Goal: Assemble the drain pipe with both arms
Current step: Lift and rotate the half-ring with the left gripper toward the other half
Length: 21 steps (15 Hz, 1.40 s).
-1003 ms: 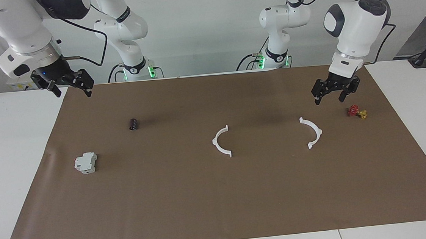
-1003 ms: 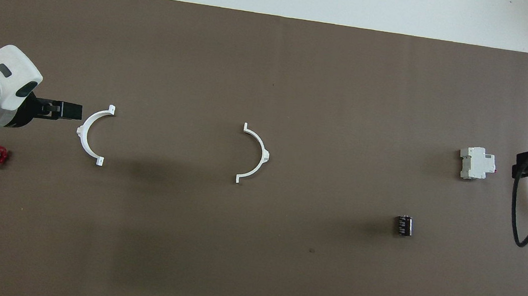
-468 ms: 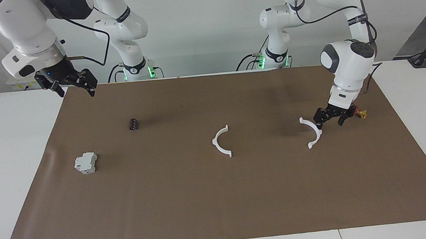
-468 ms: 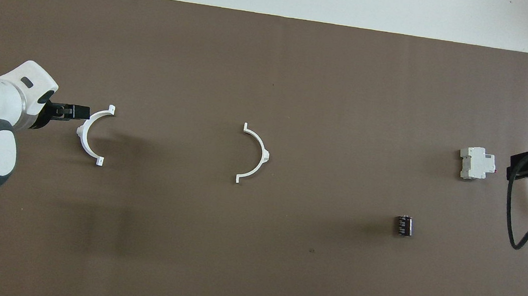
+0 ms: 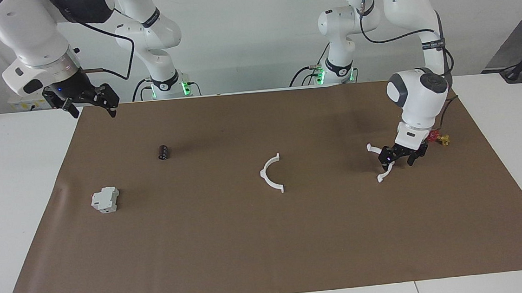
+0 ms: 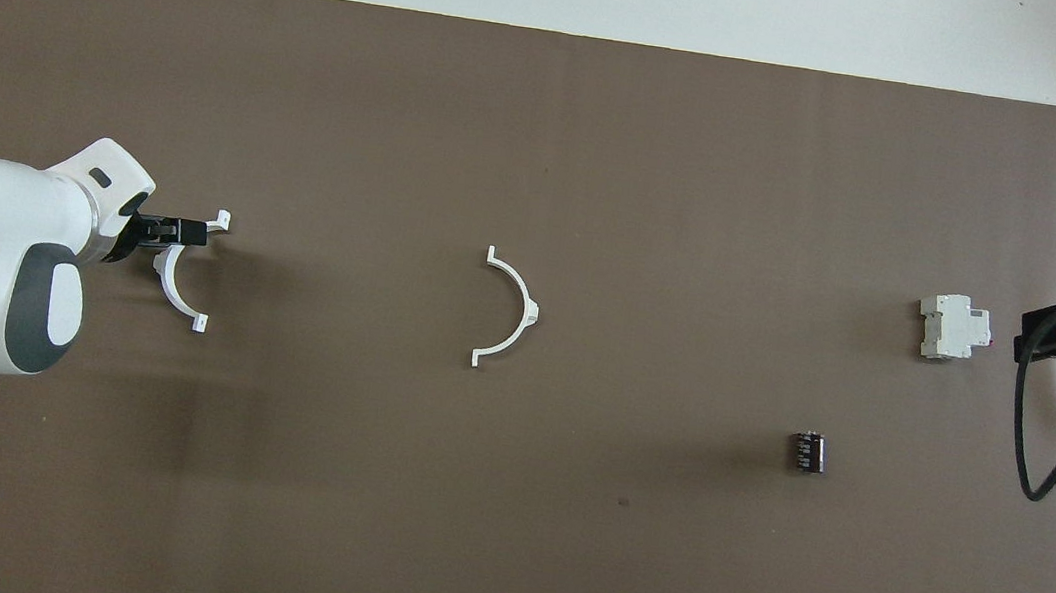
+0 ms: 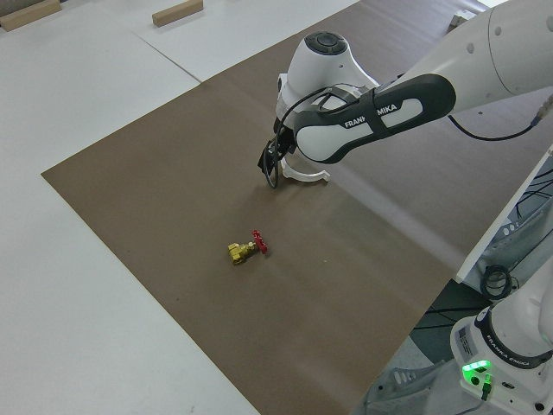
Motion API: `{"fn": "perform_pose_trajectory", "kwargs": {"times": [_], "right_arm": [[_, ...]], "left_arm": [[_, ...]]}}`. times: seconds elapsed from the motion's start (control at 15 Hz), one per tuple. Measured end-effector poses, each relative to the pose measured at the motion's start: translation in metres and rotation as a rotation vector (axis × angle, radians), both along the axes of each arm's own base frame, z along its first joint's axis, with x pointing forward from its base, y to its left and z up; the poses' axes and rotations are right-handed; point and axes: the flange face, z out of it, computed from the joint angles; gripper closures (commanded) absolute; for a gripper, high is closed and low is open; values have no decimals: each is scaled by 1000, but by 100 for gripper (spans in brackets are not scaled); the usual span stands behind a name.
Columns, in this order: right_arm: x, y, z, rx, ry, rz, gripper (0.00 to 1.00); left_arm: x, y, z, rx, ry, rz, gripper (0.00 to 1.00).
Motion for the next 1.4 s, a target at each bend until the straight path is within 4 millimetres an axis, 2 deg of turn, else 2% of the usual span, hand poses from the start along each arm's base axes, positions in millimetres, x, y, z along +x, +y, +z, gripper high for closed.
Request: {"fn": "perform_pose_trajectory", "kwargs": {"times": [0.07, 0.33, 0.74, 0.94, 1.07, 1.27, 1.4], "right_arm": [[0, 0, 0, 0, 0, 0, 0], [0, 0, 0, 0, 0, 0, 0], [0, 0, 0, 0, 0, 0, 0], [0, 0, 0, 0, 0, 0, 0], [0, 0, 0, 0, 0, 0, 0], [0, 0, 0, 0, 0, 0, 0], [0, 0, 0, 0, 0, 0, 0]], "left_arm": [[0, 0, -3, 0, 2, 0, 19], [0, -1, -3, 0, 1, -2, 100], [1, -9, -1, -2, 4, -15, 100], [6, -21, 8, -3, 49, -36, 100], [12, -40, 29, -4, 83, -61, 100], [17, -92, 69, -6, 107, -107, 100], [13, -125, 77, -9, 104, -129, 100]]}}
